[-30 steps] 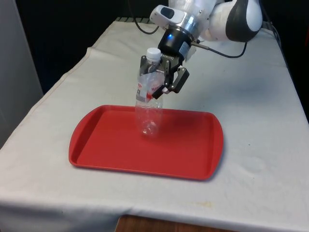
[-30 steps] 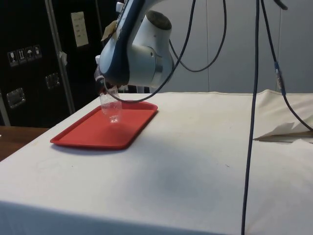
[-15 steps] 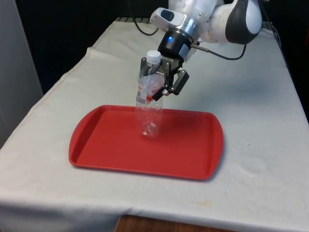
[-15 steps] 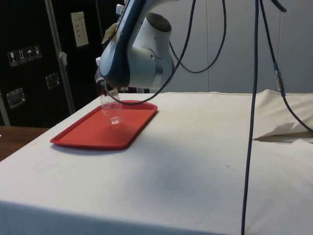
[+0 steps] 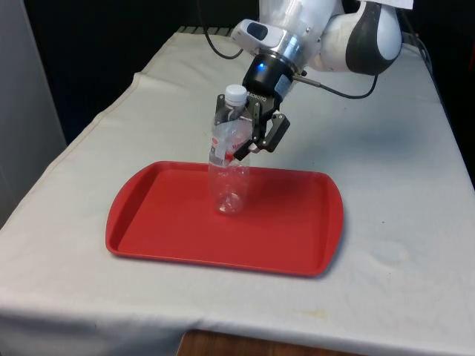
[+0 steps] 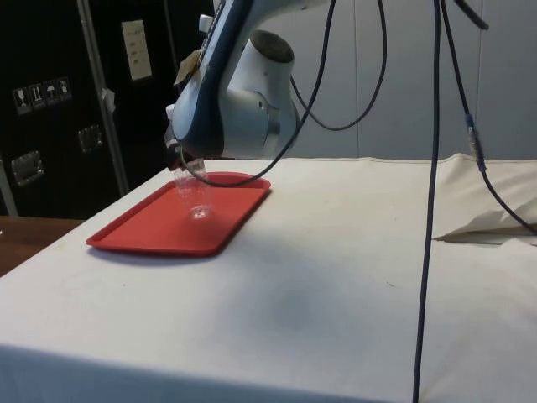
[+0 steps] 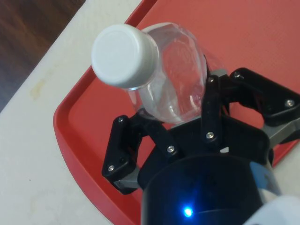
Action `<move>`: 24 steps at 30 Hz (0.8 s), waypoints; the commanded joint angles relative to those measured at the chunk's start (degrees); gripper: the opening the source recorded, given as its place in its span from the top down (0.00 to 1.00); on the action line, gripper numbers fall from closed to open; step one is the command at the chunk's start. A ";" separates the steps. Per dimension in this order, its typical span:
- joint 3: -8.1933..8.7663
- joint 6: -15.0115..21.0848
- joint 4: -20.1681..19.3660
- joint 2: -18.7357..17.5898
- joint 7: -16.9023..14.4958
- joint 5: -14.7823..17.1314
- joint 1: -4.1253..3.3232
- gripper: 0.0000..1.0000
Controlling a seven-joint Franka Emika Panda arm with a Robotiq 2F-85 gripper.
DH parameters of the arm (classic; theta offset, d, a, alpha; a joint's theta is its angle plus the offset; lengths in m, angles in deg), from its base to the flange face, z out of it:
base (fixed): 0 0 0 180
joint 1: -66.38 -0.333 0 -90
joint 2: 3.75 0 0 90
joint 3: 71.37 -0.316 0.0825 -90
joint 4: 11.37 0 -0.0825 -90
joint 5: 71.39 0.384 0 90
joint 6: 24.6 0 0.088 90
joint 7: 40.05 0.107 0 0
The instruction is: Place the bottle upright on the tray.
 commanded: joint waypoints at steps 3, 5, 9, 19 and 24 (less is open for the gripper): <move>-0.23 0.52 0.23 -0.06 0.34 -0.34 0.06 0.64; -0.17 0.40 0.17 0.00 0.23 -0.23 0.06 0.64; -0.06 0.23 0.11 0.00 0.11 -0.11 0.00 0.64; 0.00 0.06 0.06 0.00 -0.06 0.00 0.00 0.64; 0.00 0.06 0.00 0.00 -0.06 0.00 0.00 0.64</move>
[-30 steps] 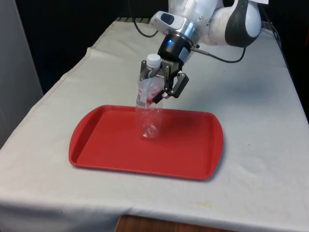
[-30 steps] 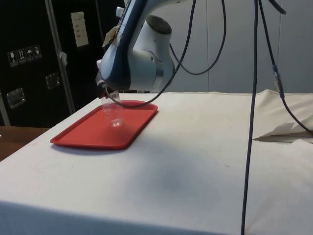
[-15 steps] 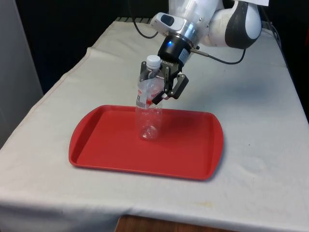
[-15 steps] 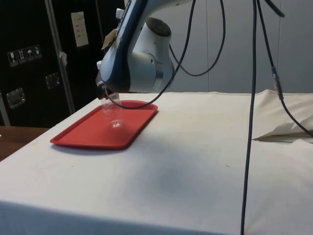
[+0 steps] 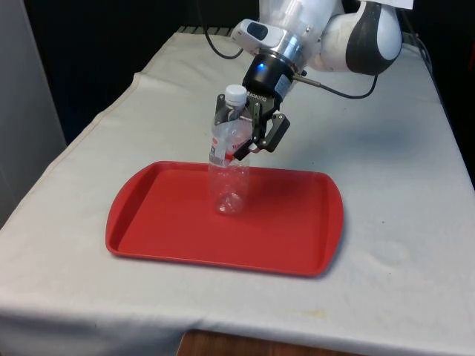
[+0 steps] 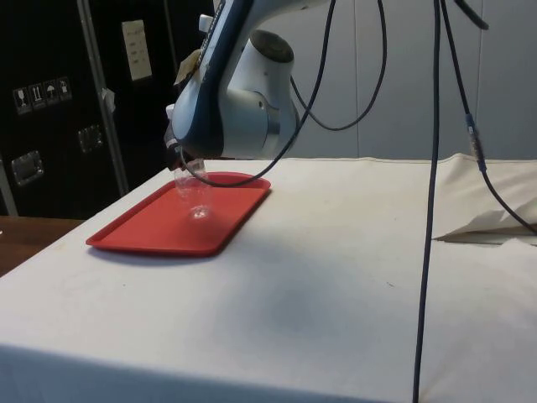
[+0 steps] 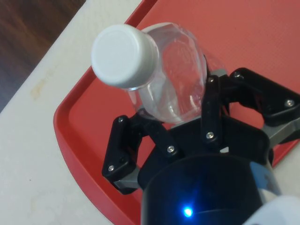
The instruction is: Place the bottle upright on the tray.
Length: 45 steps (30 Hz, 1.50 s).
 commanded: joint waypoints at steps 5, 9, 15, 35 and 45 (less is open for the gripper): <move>0.00 0.00 0.00 0.00 0.00 0.00 0.00 0.63; 0.00 0.00 0.00 0.00 0.00 0.00 0.00 0.55; 0.00 0.00 0.00 0.00 0.00 0.00 0.00 0.19; 0.00 -0.06 0.06 0.00 0.00 0.00 0.00 0.00; -0.34 1.09 -0.92 0.46 0.17 0.23 -0.52 0.00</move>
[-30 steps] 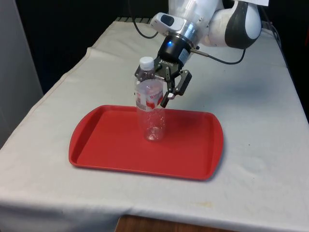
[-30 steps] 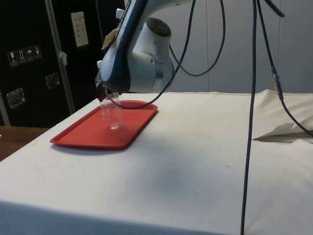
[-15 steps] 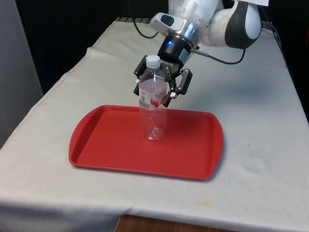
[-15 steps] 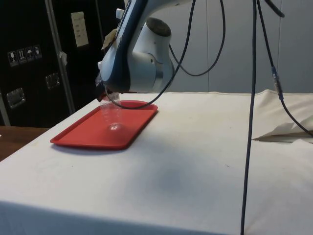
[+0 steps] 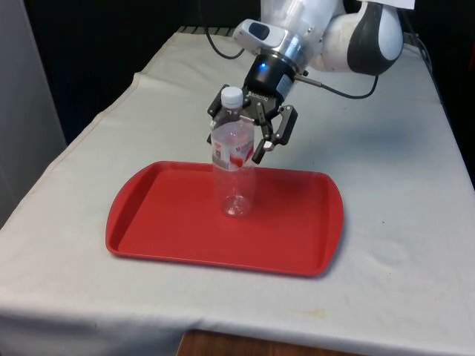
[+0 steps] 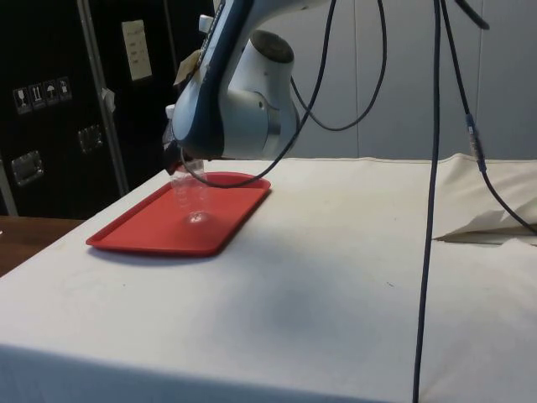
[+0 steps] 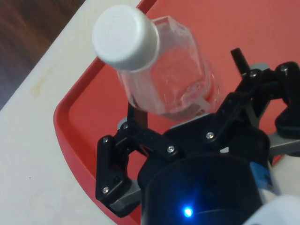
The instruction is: Place the bottle upright on the tray.
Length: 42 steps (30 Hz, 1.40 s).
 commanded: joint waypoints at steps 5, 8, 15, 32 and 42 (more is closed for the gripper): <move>-0.92 2.69 -2.23 1.15 0.57 0.17 -0.63 0.00; -1.15 3.50 -3.09 1.66 0.69 0.17 -0.92 0.00; -1.49 4.24 -5.44 3.44 0.92 0.29 -1.72 0.00; -0.34 -1.15 -8.08 8.31 -0.11 -0.29 -1.15 0.00; 0.63 -5.79 -8.94 11.80 -1.60 0.11 -0.80 0.00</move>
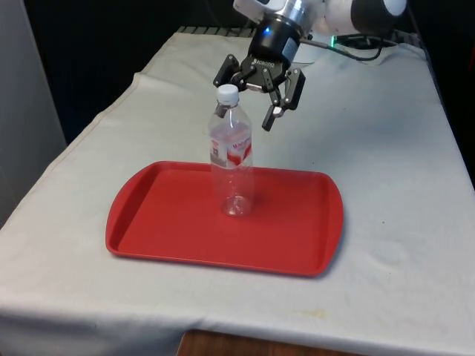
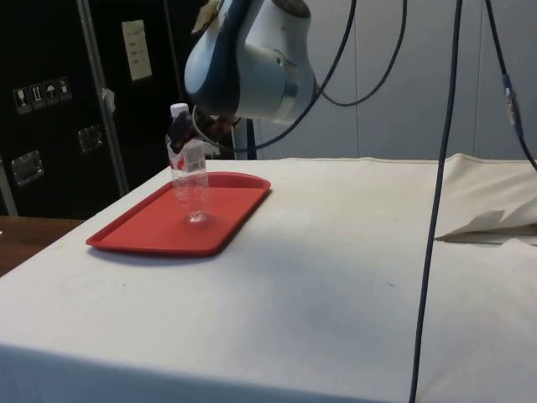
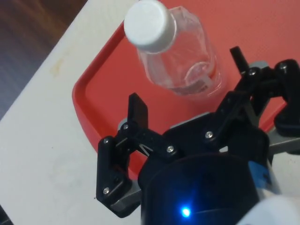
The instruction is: Place the bottle upright on the tray.
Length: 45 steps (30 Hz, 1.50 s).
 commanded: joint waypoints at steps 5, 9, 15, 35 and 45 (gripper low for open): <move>0.40 -2.64 -0.63 1.83 -0.80 0.23 0.11 0.00; 0.63 -3.95 -0.63 2.52 -1.26 0.34 0.11 0.00; 1.09 -6.76 -0.57 4.01 -2.46 0.46 0.17 0.00; 2.06 -13.18 0.34 6.53 -4.64 0.23 0.23 0.00; 2.98 -14.27 0.40 6.07 -6.82 0.17 -0.11 0.00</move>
